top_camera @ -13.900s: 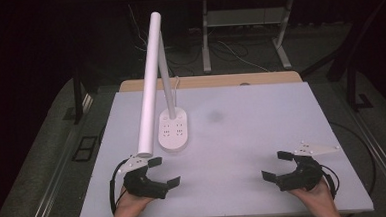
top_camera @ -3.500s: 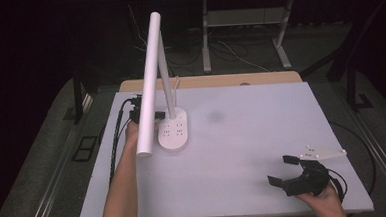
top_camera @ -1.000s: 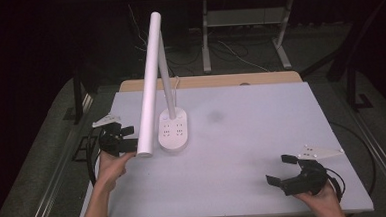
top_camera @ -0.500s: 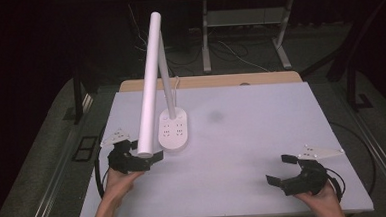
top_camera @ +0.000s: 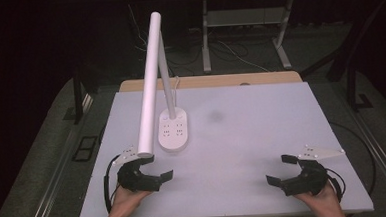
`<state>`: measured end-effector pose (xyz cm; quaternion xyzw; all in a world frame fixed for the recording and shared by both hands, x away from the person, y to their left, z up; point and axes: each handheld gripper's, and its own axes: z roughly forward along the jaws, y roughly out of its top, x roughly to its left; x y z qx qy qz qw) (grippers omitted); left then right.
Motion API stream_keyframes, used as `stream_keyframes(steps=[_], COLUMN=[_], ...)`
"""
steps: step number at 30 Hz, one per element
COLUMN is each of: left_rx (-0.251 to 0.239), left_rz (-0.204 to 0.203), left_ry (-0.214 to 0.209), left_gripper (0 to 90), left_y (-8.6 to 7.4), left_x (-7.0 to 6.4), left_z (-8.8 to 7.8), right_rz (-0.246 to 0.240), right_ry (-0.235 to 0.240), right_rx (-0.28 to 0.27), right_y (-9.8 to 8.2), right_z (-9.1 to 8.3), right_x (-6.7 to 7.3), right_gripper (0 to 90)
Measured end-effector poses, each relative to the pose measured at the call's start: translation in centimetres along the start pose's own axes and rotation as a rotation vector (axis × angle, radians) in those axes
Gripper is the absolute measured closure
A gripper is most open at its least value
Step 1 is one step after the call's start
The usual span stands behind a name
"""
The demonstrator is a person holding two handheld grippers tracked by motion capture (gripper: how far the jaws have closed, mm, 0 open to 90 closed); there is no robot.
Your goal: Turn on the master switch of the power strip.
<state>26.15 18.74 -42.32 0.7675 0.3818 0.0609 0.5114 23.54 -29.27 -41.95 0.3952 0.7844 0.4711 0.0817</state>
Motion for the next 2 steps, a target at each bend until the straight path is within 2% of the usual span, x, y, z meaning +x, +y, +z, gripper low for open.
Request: stream_keyframes(steps=[2], left_rx=[0.003], left_rz=[0.004], left_ry=[0.001], left_gripper=[0.0], left_y=[-0.22], left_x=[-0.09], left_z=[-0.01], right_rz=[-0.002], right_ry=[0.000], right_rx=[-0.001], right_y=[0.00], right_z=[0.00], right_x=[0.00], right_gripper=[0.3])
